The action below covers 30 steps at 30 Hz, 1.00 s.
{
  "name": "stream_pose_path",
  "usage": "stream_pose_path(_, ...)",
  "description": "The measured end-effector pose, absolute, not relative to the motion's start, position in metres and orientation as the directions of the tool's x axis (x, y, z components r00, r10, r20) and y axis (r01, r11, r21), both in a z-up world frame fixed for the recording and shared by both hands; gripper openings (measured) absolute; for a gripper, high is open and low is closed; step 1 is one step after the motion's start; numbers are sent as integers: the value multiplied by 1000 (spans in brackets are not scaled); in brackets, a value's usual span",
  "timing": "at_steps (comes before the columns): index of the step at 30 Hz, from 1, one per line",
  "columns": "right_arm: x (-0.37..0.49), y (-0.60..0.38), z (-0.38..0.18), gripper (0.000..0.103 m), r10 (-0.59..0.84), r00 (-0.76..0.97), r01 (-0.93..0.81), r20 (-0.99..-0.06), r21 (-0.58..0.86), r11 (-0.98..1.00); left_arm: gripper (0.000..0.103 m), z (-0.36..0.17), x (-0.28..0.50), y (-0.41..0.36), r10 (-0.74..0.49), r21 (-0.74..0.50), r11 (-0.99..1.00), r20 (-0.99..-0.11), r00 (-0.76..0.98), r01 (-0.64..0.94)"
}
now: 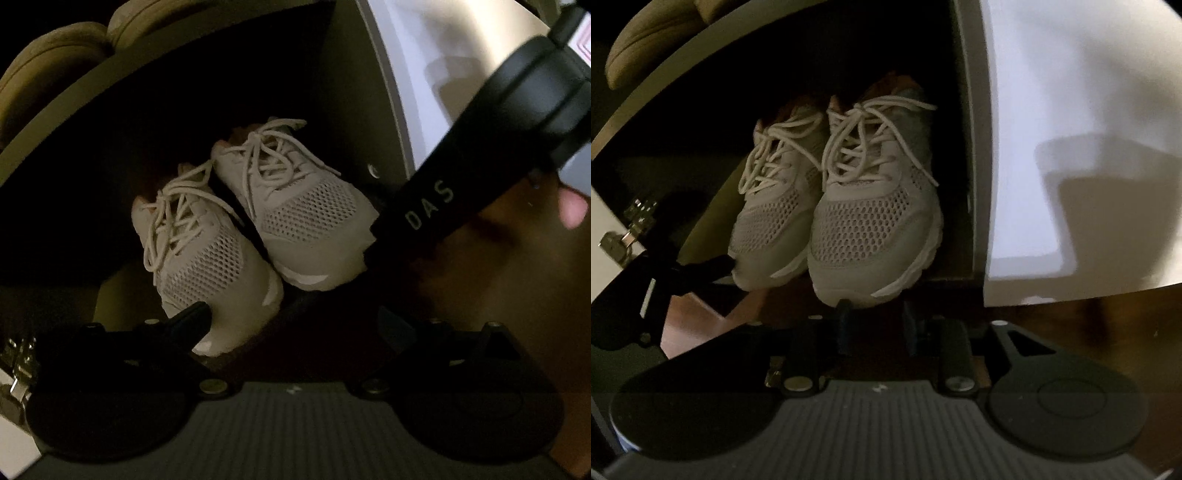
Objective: Organize scattered shoes
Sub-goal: 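Lower the sneakers onto the shelf below the grey slippers, then open the right gripper and withdraw it from the sneakers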
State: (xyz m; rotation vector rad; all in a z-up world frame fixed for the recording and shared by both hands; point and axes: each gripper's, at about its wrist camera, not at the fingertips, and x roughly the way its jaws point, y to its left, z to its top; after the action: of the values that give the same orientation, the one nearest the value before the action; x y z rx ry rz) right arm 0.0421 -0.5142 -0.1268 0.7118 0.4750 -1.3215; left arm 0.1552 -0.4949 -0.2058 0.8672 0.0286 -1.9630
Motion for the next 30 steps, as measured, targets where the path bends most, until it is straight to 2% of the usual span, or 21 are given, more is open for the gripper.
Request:
stream_pose_path(6,42,-526,-125,28,-719,186,980,-670,184,82,98,-206,166,-475,-746,268,-549,-584,-320,792)
stream_pose_path(13,33,-508,-129,32,-733,216,974,-646,194,116,98,-224,157,-464,-744,267,-539,-595,-303,799)
stream_pose_path(15,27,-506,-128,34,-736,222,971,-640,213,108,101,-228,150,-465,-759,292,-529,-584,-289,797)
stream_pose_path(19,18,-500,-120,35,-758,244,963,-605,243,116,99,-232,141,-467,-785,341,-485,-576,-229,805)
stream_pose_path(22,16,-495,-106,38,-762,263,957,-592,258,130,99,-217,150,-460,-786,305,-431,-590,-187,849)
stream_pose_path(24,20,-491,-92,48,-771,257,961,-583,235,143,99,-203,155,-444,-793,312,-388,-593,-142,867)
stream_pose_path(25,21,-490,-88,56,-777,256,963,-575,226,150,99,-194,157,-434,-797,323,-365,-593,-114,873)
stream_pose_path(26,25,-489,-81,68,-787,260,963,-559,211,167,99,-183,159,-421,-801,337,-339,-593,-81,878)
stream_pose_path(27,31,-485,-68,72,-804,276,961,-527,182,210,100,-172,162,-409,-804,352,-312,-593,-48,883)
stream_pose_path(30,40,-471,-42,73,-834,296,953,-465,77,294,100,-135,170,-379,-799,366,-218,-599,49,905)
